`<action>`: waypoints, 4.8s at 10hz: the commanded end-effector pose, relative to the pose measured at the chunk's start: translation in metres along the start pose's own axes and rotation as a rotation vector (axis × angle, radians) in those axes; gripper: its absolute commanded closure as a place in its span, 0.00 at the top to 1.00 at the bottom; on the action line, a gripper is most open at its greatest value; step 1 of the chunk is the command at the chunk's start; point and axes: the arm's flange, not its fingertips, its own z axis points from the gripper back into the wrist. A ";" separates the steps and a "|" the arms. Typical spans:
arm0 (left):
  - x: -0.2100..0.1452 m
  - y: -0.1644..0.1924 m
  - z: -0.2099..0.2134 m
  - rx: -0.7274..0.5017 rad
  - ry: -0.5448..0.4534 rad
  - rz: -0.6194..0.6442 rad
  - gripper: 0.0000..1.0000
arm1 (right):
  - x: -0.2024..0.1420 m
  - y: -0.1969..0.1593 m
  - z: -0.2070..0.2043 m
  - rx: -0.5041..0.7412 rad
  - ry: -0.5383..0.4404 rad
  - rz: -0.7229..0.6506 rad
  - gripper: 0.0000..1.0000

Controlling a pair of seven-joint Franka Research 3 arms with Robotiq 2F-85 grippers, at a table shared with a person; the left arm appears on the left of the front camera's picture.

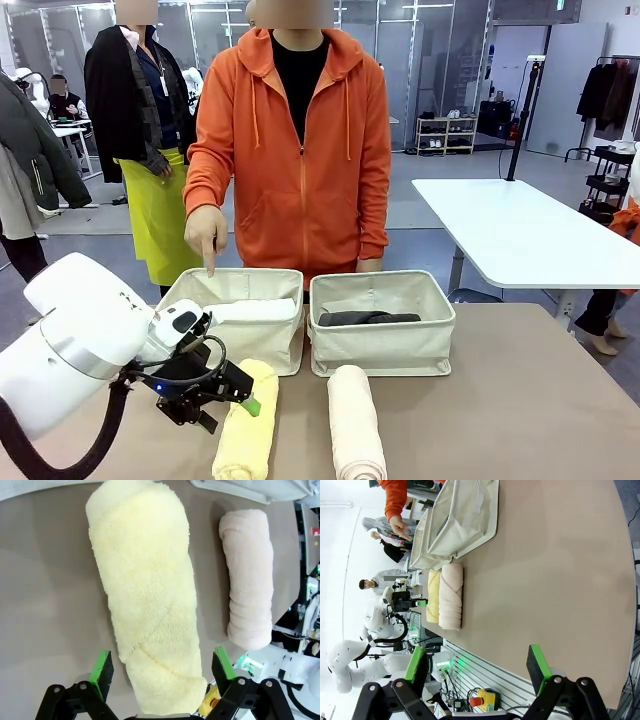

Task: Divide the towels into two baskets.
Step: Pick up one hotel-folded towel from the bottom of the table and place it in the Fabric basket indicated by the person.

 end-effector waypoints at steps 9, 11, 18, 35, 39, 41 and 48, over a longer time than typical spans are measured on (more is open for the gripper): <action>-0.019 0.004 -0.028 0.008 -0.037 -0.020 0.46 | -0.003 0.003 0.001 0.002 0.010 0.010 1.00; -0.019 0.003 -0.024 0.007 -0.040 -0.031 0.27 | -0.003 0.003 0.001 0.002 0.010 0.010 1.00; -0.007 -0.042 0.134 0.129 0.057 -0.618 0.27 | -0.003 0.003 0.001 0.002 0.010 0.010 1.00; 0.123 -0.118 0.160 0.676 0.157 -1.848 0.32 | -0.003 0.003 0.001 0.002 0.010 0.010 1.00; 0.183 -0.077 0.127 0.643 0.130 -1.770 0.32 | -0.003 0.003 0.001 0.002 0.010 0.010 1.00; 0.197 -0.057 0.108 0.642 0.141 -1.714 0.32 | -0.003 0.003 0.001 0.002 0.010 0.010 1.00; 0.215 -0.030 0.078 0.585 0.208 -1.674 0.87 | -0.003 0.003 0.001 0.002 0.010 0.010 1.00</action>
